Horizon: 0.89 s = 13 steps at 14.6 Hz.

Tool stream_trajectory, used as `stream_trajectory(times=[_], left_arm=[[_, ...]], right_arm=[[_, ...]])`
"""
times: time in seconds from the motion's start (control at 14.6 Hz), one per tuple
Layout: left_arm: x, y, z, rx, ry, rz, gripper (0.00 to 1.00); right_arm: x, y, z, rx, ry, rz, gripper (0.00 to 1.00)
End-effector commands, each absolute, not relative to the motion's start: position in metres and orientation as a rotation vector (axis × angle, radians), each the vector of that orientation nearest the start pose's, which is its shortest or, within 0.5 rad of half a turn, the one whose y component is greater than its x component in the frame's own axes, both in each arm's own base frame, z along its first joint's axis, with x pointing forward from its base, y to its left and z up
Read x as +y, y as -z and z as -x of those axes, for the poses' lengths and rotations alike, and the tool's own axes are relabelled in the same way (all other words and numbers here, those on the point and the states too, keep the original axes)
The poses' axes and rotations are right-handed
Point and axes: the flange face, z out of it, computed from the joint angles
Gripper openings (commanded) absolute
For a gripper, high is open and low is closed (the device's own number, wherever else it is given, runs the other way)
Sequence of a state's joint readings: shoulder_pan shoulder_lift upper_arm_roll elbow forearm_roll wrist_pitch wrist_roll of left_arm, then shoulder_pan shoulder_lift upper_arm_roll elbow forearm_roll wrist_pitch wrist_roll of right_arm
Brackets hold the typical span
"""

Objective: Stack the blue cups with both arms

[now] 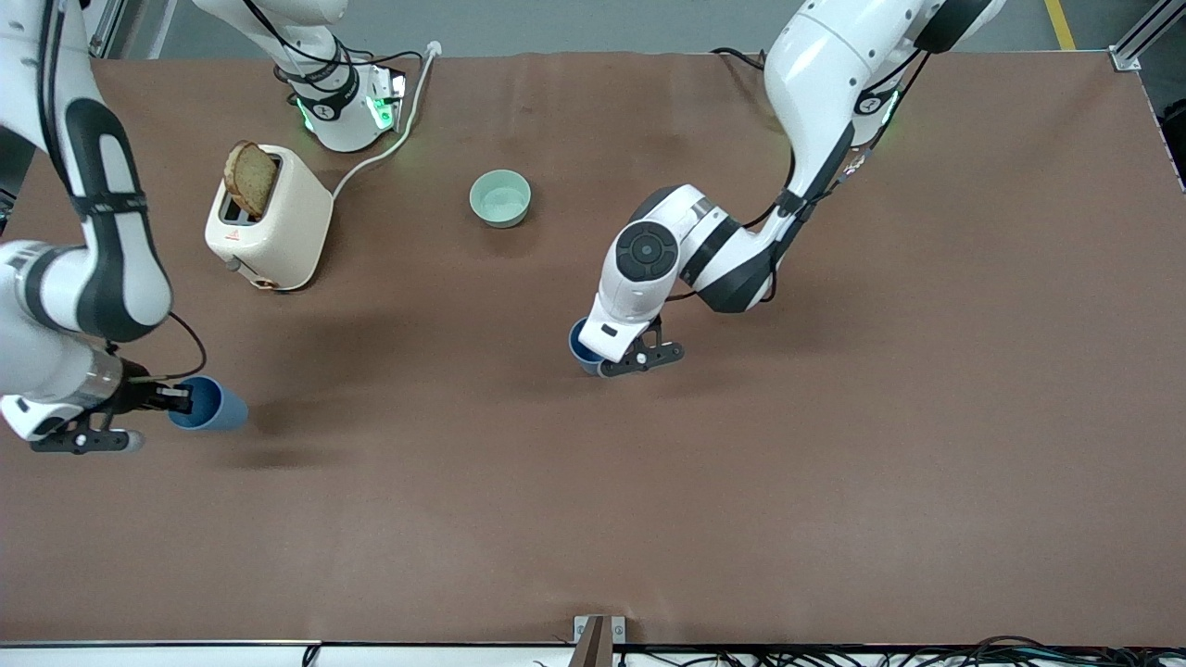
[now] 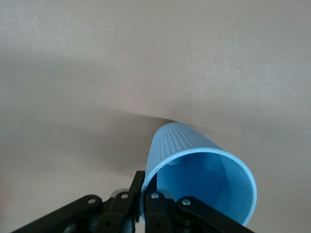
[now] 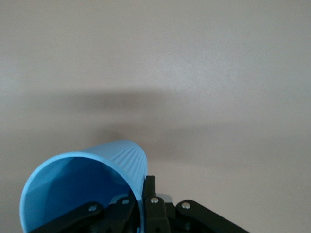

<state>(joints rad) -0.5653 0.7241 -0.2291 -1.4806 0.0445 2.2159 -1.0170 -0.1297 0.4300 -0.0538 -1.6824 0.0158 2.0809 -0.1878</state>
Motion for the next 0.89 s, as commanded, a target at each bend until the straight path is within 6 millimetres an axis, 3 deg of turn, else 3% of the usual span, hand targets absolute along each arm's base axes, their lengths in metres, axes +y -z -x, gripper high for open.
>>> stream_trajectory(times=[0.0, 0.14, 0.21, 0.34, 0.55, 0.82], left_arm=[[-0.493, -0.26, -0.535, -0.44, -0.084, 3.216, 0.24], [-0.491, -0.263, -0.537, -0.441, -0.076, 3.218, 0.75], [-0.49, -0.274, -0.54, -0.434, -0.048, 3.225, 1.0], [-0.477, -0.321, -0.557, -0.464, 0.042, 3.252, 1.0], [-0.42, -0.398, -0.587, -0.519, 0.129, 3.238, 1.0], [-0.315, -0.497, -0.611, -0.36, 0.188, 3.21, 1.0]], right_arm=[[-0.078, -0.411, -0.643, 0.089, -0.072, 3.125, 0.01], [-0.024, -0.424, -0.644, 0.186, -0.083, 3.1, 0.01], [0.001, -0.44, -0.646, 0.256, -0.051, 3.085, 0.01], [0.064, -0.461, -0.643, 0.384, -0.047, 3.043, 0.01], [0.162, -0.485, -0.63, 0.501, -0.053, 2.98, 0.01], [0.294, -0.465, -0.601, 0.499, -0.049, 2.926, 0.01]])
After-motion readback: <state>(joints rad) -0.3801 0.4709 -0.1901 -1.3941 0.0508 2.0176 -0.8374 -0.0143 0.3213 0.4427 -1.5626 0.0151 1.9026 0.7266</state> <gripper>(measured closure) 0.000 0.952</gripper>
